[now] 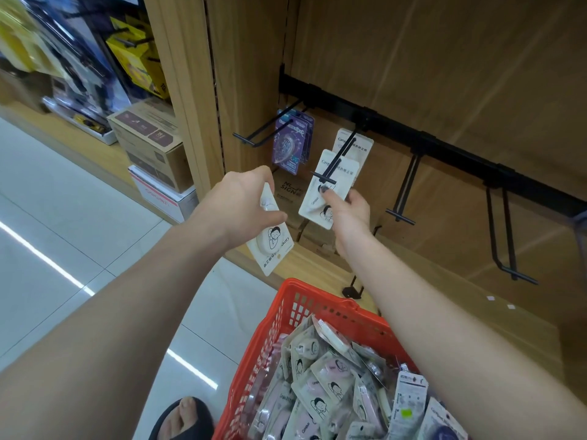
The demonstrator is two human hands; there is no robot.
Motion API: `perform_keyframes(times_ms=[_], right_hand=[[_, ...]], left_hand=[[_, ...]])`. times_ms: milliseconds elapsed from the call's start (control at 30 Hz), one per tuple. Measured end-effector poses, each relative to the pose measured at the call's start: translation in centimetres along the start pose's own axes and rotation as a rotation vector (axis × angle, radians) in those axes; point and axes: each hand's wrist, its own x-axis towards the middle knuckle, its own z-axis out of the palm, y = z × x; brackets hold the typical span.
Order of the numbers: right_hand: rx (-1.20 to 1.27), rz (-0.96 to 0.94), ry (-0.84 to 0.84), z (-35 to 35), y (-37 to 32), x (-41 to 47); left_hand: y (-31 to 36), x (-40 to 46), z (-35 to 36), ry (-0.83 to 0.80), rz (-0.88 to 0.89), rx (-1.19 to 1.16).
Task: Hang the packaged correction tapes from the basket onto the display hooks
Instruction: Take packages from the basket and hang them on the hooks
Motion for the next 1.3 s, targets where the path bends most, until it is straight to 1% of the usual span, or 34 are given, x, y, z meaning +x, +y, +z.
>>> perform_keyframes(times_ms=[67,200,300,400,500,567,600,633,700,733,767,833,933,1033,1100,1200,1233,1300], right_hand=[[-0.025,-0.012,0.042,0.2,-0.4,1.9],[-0.018,0.083,0.05,0.6,-1.0,4.1],[0.027,0.095,0.091,0.7,-1.3,5.5],[0.017,0.128,0.09,0.5,-1.2,6.3],[-0.086,0.184,0.113,0.3,-0.7,5.8],[-0.143,0.155,0.138,0.2,-0.3,3.9],[-0.147,0.129,0.119,0.1,0.0,2.9],[-0.101,0.111,0.048,0.1,0.3,1.8],[0.007,0.068,-0.242,-0.1,0.8,-1.0],[-0.002,0.035,-0.386,-0.1,0.9,-2.1],[-0.048,-0.006,-0.494,-0.2,0.9,-3.0],[-0.171,-0.105,-0.614,-0.3,0.5,-4.0],[-0.234,-0.176,-0.69,-0.6,-0.2,-4.2],[-0.225,-0.165,-0.655,-1.1,-0.4,-4.2],[-0.215,-0.161,-0.573,-1.8,-0.2,-4.2],[-0.188,-0.168,-0.423,-3.0,0.3,-4.1],[-0.187,-0.17,-0.394,-3.2,0.4,-4.1],[-0.206,-0.174,-0.363,-3.4,0.7,-4.2]], left_hand=[[0.1,0.1,0.2,0.003,-0.001,0.011],[0.2,0.5,0.5,0.009,0.0,0.028],[0.2,0.9,0.8,-0.006,-0.003,0.013],[0.1,1.2,0.9,-0.008,-0.004,0.022],[0.0,1.4,1.0,0.006,0.002,0.019],[0.0,1.4,1.0,0.026,0.006,0.017],[-0.1,1.4,0.9,0.038,0.007,0.011],[-0.2,1.4,0.8,0.049,0.007,-0.002],[-0.3,1.4,0.5,0.079,0.008,-0.043],[-0.5,1.4,0.3,0.094,0.011,-0.057],[-0.5,1.3,0.2,0.105,0.014,-0.065],[-0.5,1.2,0.2,0.113,0.027,-0.072],[-0.4,0.9,0.2,0.1,0.043,-0.119],[-0.5,0.9,-0.2,0.113,0.034,-0.164],[-0.8,1.0,-0.9,0.231,-0.007,-0.222],[-1.9,1.6,-2.0,0.453,-0.146,-0.32],[-2.4,1.8,-2.3,0.494,-0.192,-0.36],[-3.5,2.2,-2.6,0.525,-0.257,-0.435]])
